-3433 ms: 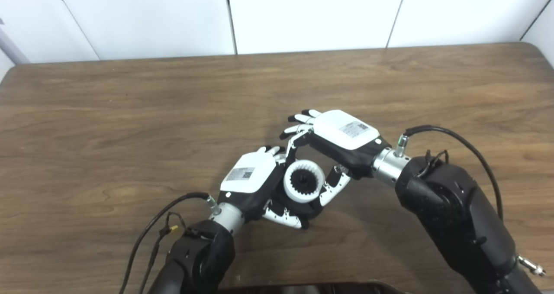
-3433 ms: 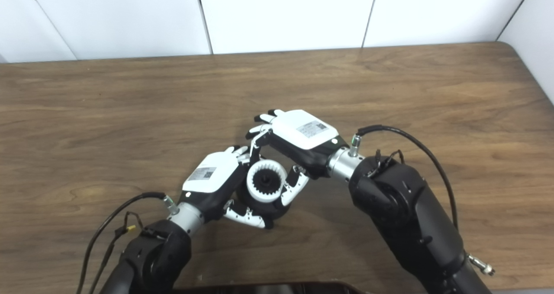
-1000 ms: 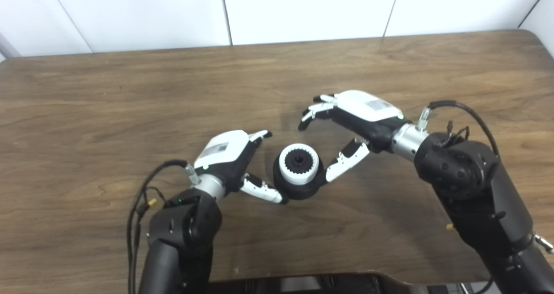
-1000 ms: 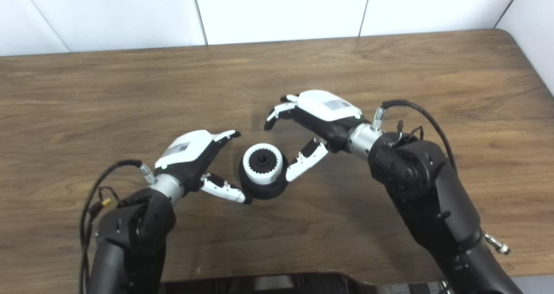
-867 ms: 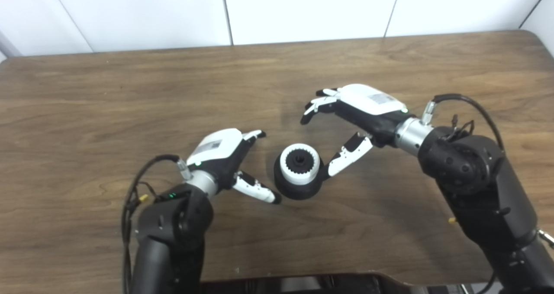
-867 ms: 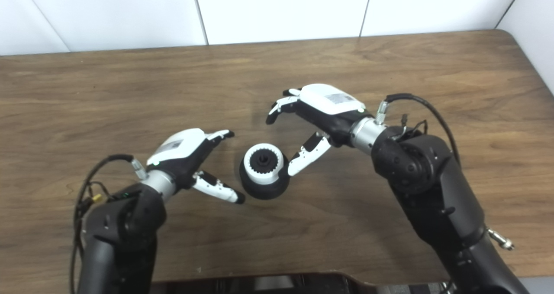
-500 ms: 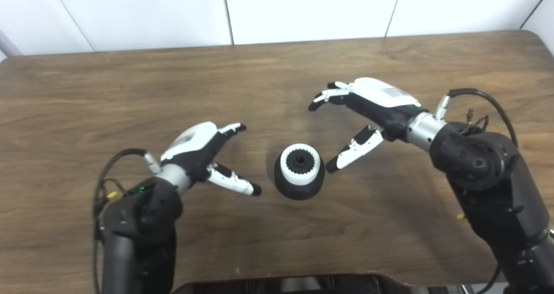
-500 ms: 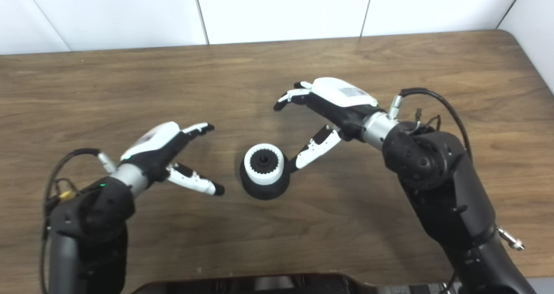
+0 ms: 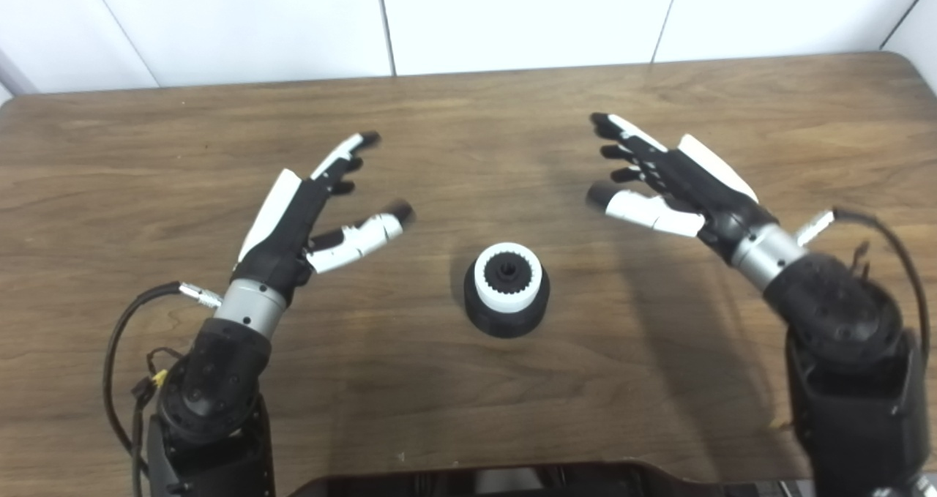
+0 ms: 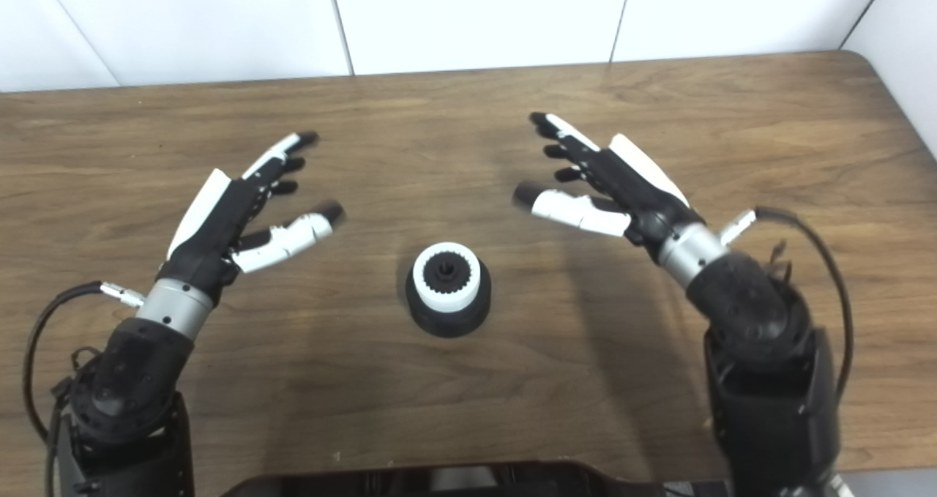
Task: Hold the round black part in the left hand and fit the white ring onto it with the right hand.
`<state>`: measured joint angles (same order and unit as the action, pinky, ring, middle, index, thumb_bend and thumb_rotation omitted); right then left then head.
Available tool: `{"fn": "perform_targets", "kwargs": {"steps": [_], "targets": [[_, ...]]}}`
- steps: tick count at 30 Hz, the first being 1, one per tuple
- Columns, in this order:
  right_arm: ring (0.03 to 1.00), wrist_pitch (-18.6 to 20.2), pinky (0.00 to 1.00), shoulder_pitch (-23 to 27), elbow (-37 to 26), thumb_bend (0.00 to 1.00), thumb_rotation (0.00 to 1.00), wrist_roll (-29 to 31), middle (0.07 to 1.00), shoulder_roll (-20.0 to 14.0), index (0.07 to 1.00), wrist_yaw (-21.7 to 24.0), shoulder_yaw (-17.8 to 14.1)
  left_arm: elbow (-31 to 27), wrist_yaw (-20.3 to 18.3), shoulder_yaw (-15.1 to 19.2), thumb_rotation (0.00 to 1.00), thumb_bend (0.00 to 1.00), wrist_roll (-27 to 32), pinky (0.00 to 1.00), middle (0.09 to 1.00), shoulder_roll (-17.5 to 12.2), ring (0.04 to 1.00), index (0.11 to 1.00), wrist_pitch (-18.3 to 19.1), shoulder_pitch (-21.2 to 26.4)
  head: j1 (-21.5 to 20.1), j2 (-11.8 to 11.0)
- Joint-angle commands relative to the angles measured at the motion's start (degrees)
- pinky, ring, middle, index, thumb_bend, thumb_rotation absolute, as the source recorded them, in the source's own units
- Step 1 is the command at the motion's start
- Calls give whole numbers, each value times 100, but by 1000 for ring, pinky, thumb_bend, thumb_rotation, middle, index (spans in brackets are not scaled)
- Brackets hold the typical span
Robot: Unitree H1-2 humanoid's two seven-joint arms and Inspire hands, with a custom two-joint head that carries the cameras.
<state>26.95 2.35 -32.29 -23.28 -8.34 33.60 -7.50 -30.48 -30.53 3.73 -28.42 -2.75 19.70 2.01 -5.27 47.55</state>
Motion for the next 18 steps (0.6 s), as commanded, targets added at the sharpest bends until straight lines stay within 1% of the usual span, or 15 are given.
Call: {"fn": "perform_targets", "kwargs": {"steps": [1,3,5,7,10,11,13,14,15,18], "targets": [[998,-4,987,49,-293,533,894,244,999,133,992,-300,-363,2,269,103,843,432,330,956,1000,-198,997,996,-39,107,-20,-5],[999,-5,997,-75,-303,502,906,678,1000,341,997,-399,-743,114,391,190,936,430,577,963,1000,-349,1000,999,-92,59,-50,-12],[1000,-7,992,-270,-373,472,916,968,1000,470,1000,-498,-1040,226,527,343,987,452,919,969,1000,-434,999,1000,-86,5,-95,-16],[1000,-6,979,-505,-469,468,946,1094,1000,530,1000,-647,-1185,367,729,517,981,491,1286,961,988,-443,984,984,-140,-53,-155,-30],[1000,-8,998,-900,-523,476,975,1499,1000,617,1000,-967,-1345,702,1068,810,964,498,1917,940,958,-402,959,959,-428,-167,-211,-52],[1000,-22,999,-1021,-518,482,971,1615,1000,664,996,-1106,-1382,798,1160,914,929,492,2170,938,947,-364,950,950,-503,-199,-217,-54],[994,-62,991,-1194,-461,474,994,1908,992,760,986,-1345,-1462,946,1319,1070,872,468,2604,955,943,-293,950,942,-601,-245,-206,-52],[997,-144,996,-1262,-398,476,997,2129,990,829,984,-1466,-1517,1016,1383,1106,852,452,2731,965,941,-291,950,938,-661,-262,-199,-52],[999,-221,998,-1310,-343,480,999,2351,989,929,985,-1613,-1578,1075,1431,1122,863,433,2822,978,944,-309,952,939,-717,-270,-193,-50],[999,-486,994,-1461,-216,484,998,2771,982,1021,982,-1933,-1547,1172,1604,1134,852,423,2987,989,938,-352,950,927,-810,-288,-230,-40]]}}
